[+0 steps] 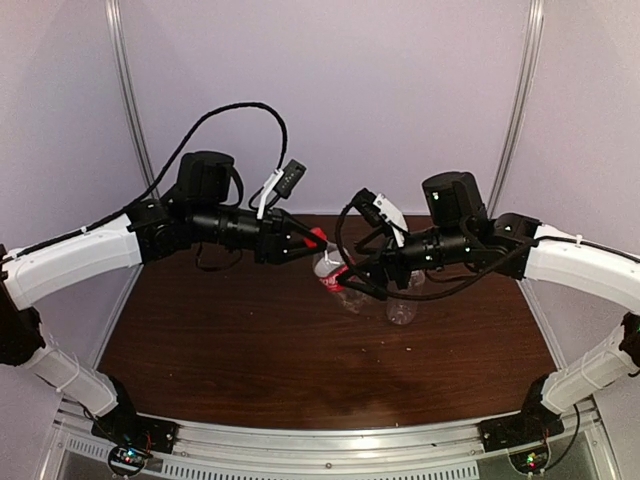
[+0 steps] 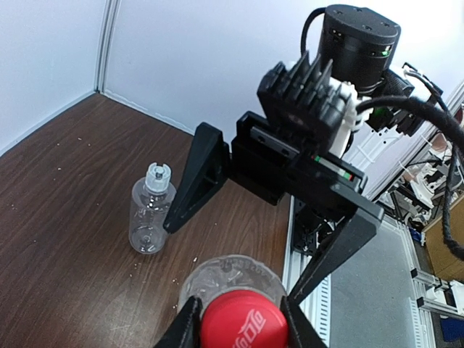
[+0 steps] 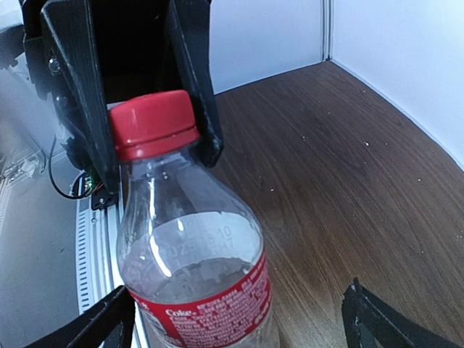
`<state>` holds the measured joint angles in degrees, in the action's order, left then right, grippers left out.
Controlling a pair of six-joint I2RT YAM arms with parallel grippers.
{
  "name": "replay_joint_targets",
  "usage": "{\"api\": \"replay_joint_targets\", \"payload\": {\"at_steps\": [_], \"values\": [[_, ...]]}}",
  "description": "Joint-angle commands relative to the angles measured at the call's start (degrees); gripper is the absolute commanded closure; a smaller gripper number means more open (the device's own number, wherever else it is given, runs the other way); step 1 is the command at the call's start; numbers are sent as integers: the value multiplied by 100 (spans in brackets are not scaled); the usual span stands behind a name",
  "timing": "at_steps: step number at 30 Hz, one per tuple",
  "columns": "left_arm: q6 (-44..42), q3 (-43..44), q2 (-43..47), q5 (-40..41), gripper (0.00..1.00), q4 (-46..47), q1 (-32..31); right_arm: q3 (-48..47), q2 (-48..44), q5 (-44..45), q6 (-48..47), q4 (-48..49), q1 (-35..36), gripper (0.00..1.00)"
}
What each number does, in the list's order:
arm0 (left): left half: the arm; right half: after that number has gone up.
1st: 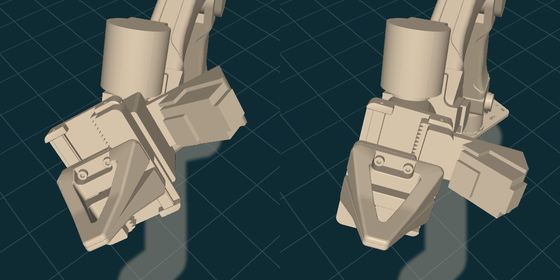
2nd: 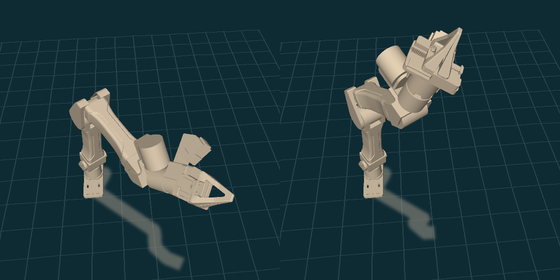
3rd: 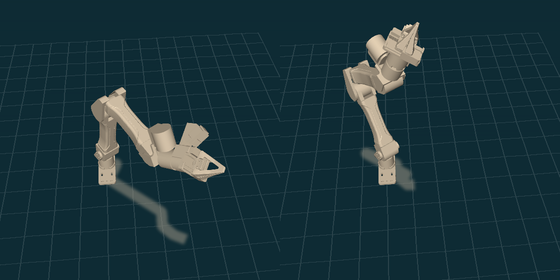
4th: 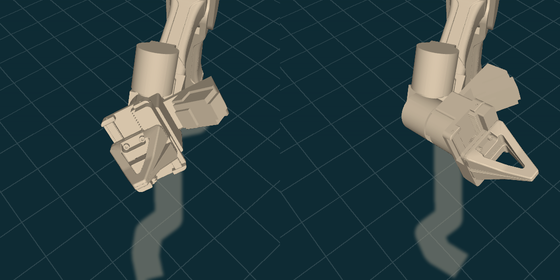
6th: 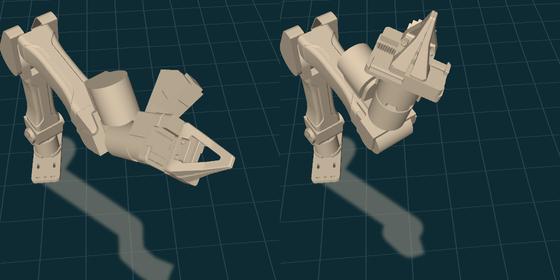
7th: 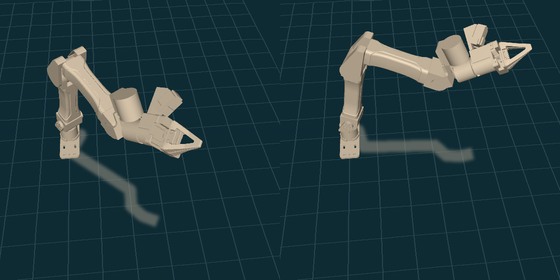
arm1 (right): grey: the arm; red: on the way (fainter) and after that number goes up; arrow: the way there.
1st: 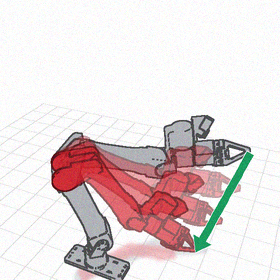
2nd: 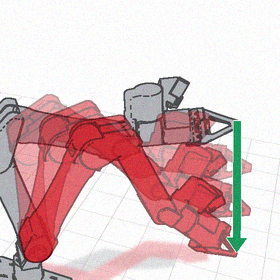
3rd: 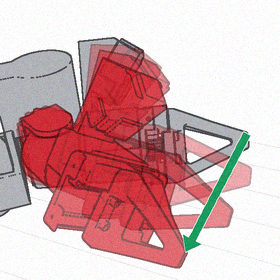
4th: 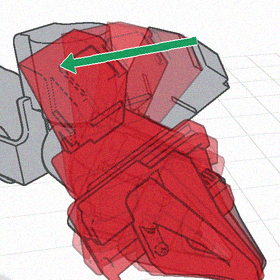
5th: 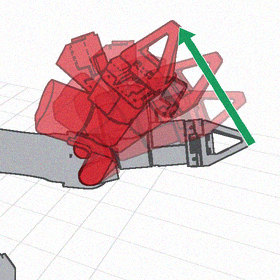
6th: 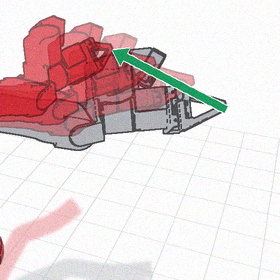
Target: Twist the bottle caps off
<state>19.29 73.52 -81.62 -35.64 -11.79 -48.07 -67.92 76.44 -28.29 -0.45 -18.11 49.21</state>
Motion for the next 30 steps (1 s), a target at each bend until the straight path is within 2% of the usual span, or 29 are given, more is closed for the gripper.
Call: {"api": "replay_joint_targets", "payload": {"at_steps": [1,5,10,16,20,25,28,30], "values": [[199,-38,200,-297,83,617,-23,-232,184,-263,-174,180,135,1],[257,-90,200,-274,83,703,-23,-247,273,-431,-188,255,192,1],[308,-159,230,-281,84,796,-21,-169,256,-355,-168,389,194,7],[340,-227,260,-277,84,837,-17,-110,217,-400,-178,542,194,23],[409,-291,283,-324,84,948,-22,-58,278,-459,-194,566,194,25],[420,-350,352,-364,83,1007,-17,2,304,-569,-184,713,192,37],[418,-409,417,-406,76,1125,-8,16,317,-716,-138,819,192,44],[398,-446,459,-478,64,1146,-8,29,340,-878,-75,885,198,47]]}}
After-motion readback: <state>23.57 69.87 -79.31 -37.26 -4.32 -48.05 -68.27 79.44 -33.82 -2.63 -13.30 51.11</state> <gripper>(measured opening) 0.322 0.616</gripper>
